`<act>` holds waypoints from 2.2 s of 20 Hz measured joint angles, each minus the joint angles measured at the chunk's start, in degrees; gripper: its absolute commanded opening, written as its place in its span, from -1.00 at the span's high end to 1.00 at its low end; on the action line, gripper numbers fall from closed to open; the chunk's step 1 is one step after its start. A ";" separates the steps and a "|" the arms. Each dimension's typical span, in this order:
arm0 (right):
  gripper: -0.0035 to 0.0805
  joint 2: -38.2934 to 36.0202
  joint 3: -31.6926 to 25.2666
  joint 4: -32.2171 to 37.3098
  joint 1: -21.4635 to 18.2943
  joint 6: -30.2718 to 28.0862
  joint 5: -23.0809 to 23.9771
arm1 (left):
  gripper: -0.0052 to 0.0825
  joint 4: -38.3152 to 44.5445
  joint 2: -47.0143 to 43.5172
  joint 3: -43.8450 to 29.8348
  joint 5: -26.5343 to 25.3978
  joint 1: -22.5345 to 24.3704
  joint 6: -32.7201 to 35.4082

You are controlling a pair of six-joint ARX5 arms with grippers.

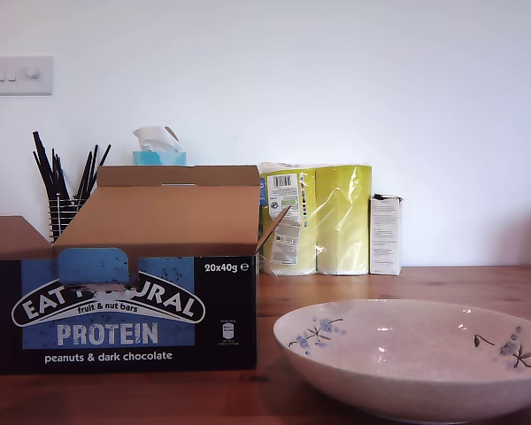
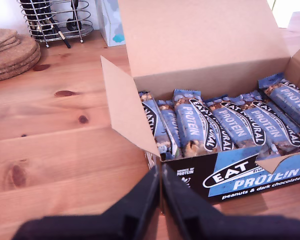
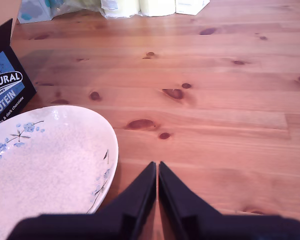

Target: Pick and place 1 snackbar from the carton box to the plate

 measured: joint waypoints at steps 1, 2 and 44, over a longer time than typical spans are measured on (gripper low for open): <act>0.95 0.02 0.00 0.85 0.00 -0.02 0.00 | 0.93 -0.42 0.00 0.00 0.15 0.00 0.00; 0.95 0.02 0.00 2.16 0.00 -0.02 0.00 | 0.93 -0.85 0.00 0.00 0.26 0.00 0.00; 0.95 42.53 37.64 -20.20 23.39 -3.08 -7.89 | 0.40 -28.70 68.24 60.17 4.66 -12.11 2.97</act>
